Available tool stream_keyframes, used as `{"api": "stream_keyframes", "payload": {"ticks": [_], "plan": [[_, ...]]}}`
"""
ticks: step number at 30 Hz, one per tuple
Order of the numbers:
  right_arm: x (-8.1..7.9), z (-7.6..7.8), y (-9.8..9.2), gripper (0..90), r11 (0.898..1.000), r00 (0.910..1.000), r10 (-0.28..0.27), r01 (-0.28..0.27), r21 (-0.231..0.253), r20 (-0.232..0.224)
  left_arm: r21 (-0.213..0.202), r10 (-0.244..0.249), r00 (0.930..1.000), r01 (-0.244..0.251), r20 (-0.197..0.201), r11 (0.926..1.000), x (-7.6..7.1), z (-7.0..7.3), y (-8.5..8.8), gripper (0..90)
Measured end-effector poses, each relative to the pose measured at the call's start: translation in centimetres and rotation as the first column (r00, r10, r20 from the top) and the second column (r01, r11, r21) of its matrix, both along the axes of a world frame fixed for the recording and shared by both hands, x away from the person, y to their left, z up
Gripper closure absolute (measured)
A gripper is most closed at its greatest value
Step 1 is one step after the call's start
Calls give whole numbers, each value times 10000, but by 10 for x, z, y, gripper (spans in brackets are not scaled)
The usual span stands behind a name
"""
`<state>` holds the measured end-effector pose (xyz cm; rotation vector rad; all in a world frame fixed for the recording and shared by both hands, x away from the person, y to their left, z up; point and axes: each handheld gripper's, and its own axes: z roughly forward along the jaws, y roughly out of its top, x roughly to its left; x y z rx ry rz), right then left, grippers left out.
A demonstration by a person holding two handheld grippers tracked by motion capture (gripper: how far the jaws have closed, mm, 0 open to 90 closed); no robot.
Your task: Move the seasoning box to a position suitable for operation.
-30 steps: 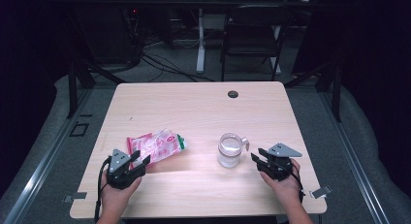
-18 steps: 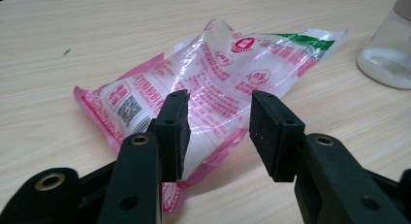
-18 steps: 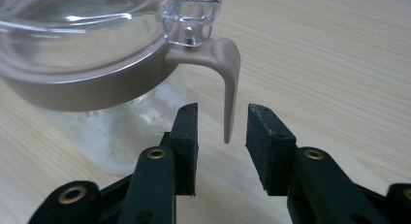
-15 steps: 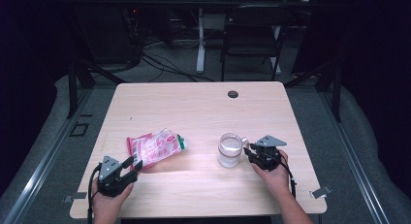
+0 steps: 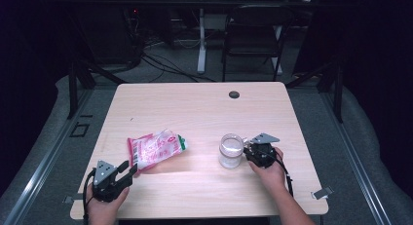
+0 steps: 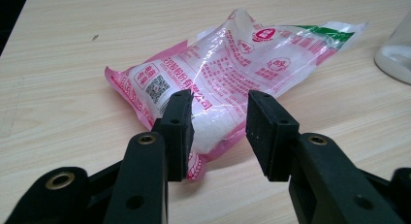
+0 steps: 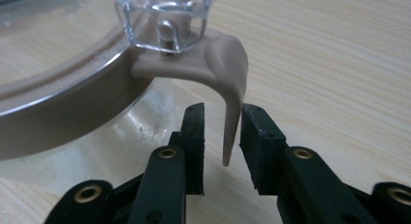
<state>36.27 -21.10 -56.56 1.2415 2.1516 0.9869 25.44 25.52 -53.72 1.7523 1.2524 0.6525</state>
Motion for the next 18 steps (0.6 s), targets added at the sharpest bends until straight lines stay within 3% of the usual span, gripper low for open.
{"api": "stream_keyframes", "payload": {"ticks": [6,18], "plan": [[1,1,0,799,9998,9999,-155,156,86,-59,5,-34,9999,34,-136,10000,0,0,-1,626],[1,1,0,825,9997,9997,-230,230,112,47,1,-126,9999,126,-82,9999,0,0,-2,629]]}}
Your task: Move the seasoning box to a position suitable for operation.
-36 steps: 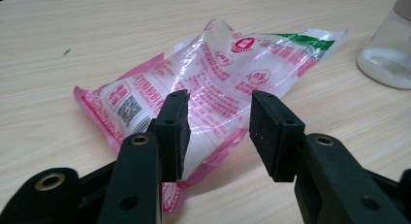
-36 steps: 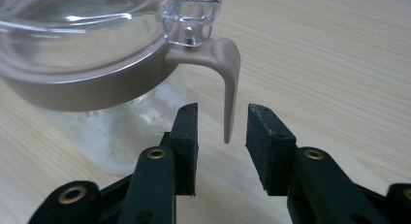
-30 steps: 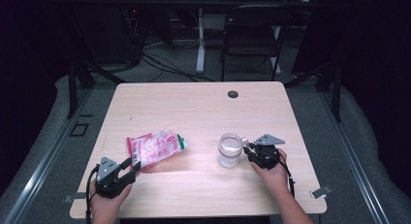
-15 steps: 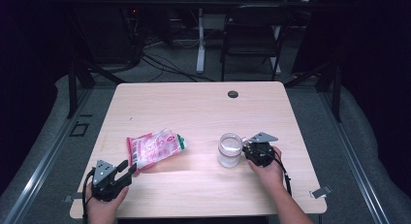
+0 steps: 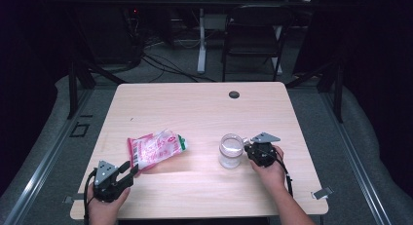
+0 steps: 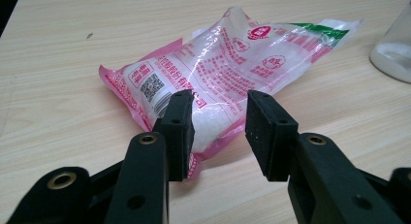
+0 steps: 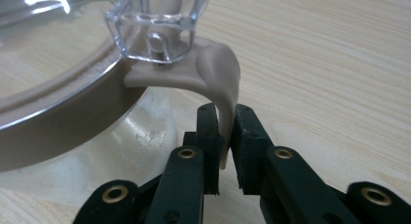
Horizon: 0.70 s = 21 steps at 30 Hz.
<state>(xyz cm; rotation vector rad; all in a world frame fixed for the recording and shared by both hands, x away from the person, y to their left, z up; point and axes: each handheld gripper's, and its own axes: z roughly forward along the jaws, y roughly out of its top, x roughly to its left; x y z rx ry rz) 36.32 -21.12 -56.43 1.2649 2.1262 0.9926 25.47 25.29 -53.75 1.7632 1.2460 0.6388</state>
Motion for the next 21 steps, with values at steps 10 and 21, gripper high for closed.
{"api": "stream_keyframes", "payload": {"ticks": [10,21], "plan": [[-2,1,1,831,9998,10000,-10,11,-196,67,45,-92,10000,92,36,9999,1,0,-3,630],[-8,3,1,826,9998,9998,-137,135,-157,-164,138,-308,9995,306,111,9994,3,1,-9,630]]}}
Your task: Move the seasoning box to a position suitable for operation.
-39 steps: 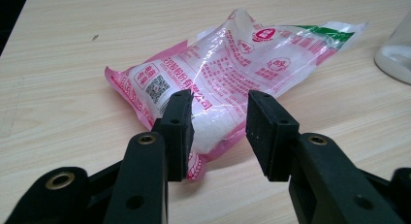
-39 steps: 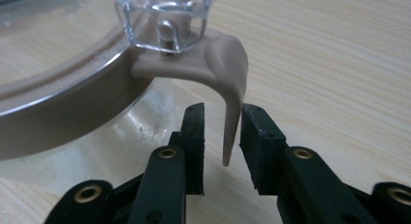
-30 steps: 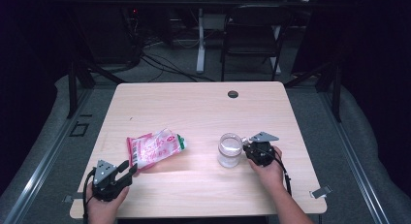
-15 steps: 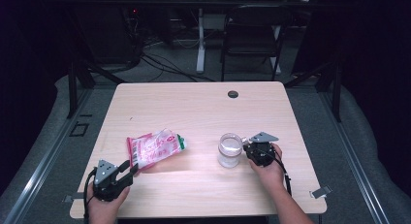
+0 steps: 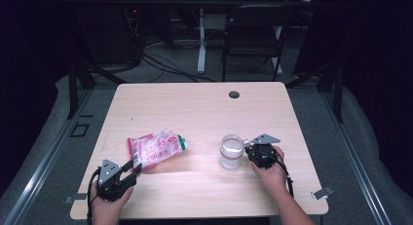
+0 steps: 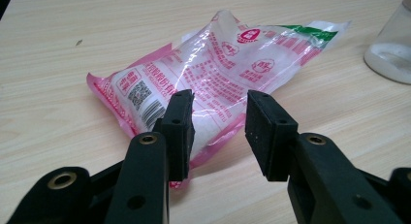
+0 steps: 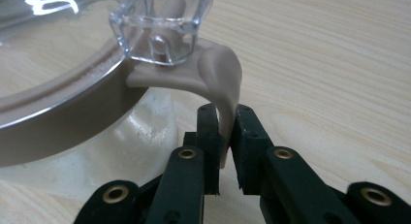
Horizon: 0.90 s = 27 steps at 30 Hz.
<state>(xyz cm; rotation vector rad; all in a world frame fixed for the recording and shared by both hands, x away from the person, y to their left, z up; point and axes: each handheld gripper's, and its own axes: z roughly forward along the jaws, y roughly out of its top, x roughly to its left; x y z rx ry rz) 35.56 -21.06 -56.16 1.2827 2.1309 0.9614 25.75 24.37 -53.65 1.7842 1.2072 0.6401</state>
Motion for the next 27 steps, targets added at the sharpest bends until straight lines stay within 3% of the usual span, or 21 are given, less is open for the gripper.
{"api": "stream_keyframes", "payload": {"ticks": [7,12,19,27], "plan": [[-11,1,0,823,10000,10000,-26,26,-57,-69,21,-583,9983,583,45,9983,7,1,-18,628],[-25,1,2,819,10000,9999,35,-36,-75,-118,72,-1238,9923,1237,55,9923,13,1,-36,625],[-51,3,8,809,9995,9993,252,-257,-177,-266,131,-2124,9771,2122,111,9771,18,1,-65,619],[-66,4,12,808,9976,9983,529,-540,-438,-249,158,-3046,9524,3044,112,9524,23,4,-96,623]]}}
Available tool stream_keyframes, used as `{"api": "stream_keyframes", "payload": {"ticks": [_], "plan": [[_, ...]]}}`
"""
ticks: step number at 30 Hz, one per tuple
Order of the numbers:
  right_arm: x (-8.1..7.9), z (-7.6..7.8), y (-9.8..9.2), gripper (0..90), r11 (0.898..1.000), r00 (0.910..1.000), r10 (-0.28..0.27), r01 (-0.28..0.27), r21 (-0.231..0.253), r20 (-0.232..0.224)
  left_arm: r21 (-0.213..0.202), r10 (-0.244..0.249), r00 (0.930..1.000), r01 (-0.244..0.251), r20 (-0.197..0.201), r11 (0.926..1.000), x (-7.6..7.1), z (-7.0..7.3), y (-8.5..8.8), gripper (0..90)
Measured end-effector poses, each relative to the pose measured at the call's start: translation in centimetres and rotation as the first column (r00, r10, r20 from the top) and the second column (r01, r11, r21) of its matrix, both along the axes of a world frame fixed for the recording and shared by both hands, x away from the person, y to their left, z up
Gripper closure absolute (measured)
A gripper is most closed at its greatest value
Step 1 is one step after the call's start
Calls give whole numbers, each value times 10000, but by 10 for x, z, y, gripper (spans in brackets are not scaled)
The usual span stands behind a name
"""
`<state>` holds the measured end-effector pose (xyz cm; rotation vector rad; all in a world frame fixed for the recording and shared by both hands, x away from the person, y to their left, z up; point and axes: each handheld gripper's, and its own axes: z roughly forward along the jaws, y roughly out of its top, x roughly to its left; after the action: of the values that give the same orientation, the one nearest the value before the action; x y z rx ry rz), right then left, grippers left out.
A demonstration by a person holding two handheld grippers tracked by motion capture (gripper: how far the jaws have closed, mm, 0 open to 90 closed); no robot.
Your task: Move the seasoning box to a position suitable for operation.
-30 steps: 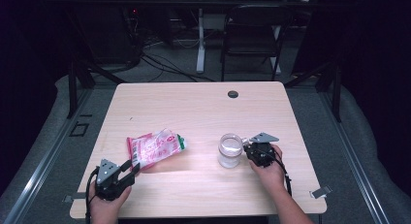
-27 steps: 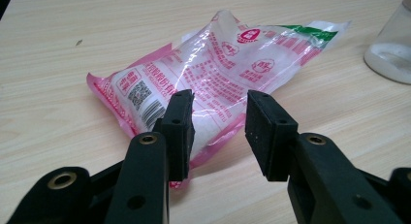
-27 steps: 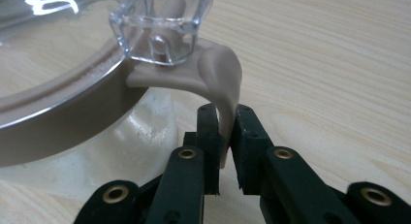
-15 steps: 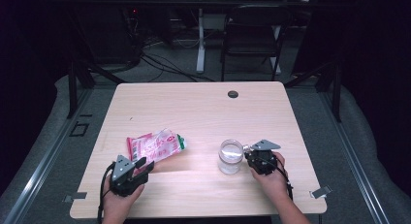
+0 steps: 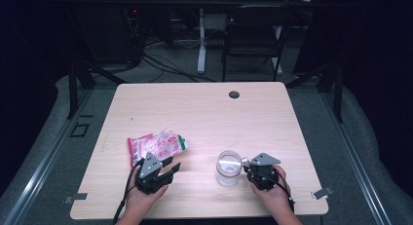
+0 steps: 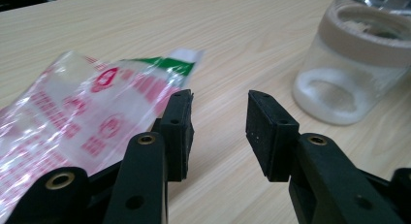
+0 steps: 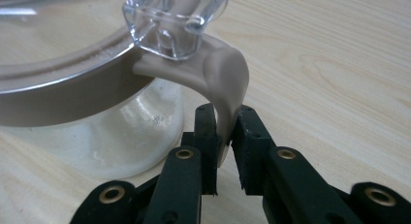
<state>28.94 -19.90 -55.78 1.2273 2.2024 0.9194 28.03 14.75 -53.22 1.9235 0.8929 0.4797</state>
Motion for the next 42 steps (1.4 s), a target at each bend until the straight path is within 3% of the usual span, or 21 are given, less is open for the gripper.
{"api": "stream_keyframes", "payload": {"ticks": [7,9,11,14,17,18,21,23,27,32,36,40,42], "plan": [[-13,-1,4,809,9994,9994,347,-348,55,56,260,-646,9978,642,119,9976,8,6,-33,637],[-15,0,5,773,9990,9991,425,-425,119,14,279,-818,9965,813,188,9963,10,9,-42,641],[-20,3,3,709,9963,9991,416,-416,757,18,178,-934,9956,932,74,9955,12,13,-50,649],[-27,9,-2,698,9960,9987,471,-484,754,190,21,-1067,9943,1068,-26,9943,15,19,-58,664],[-36,17,-7,691,9951,9980,513,-541,826,356,-119,-1078,9938,1075,-275,9941,20,26,-63,688],[-43,25,-11,711,9914,9980,506,-547,1191,374,-236,-1090,9933,1081,-393,9939,22,30,-64,707],[-48,36,-14,741,9864,9981,486,-538,1555,371,-396,-1262,9911,1246,-429,9914,24,40,-65,740],[-52,53,-18,747,9904,9953,354,-471,1298,904,-314,-1347,9897,1333,-482,9906,25,48,-66,775],[-46,70,-18,766,9894,9949,398,-522,1353,926,-231,-1634,9840,1622,-715,9865,28,61,-69,819],[-22,87,-11,769,9897,9987,427,-462,1355,287,-270,-1997,9760,1980,-874,9798,25,64,-76,893],[-9,90,-7,758,9904,9995,308,-310,1350,33,58,-2509,9627,2528,-1012,9675,20,59,-81,900],[-11,87,-5,771,9905,9992,366,-346,1331,-129,345,-2886,9485,2953,-1305,9548,15,51,-81,900],[-11,85,-4,782,9909,9990,390,-358,1301,-216,280,-2964,9439,3034,-1452,9524,15,47,-80,900]]}}
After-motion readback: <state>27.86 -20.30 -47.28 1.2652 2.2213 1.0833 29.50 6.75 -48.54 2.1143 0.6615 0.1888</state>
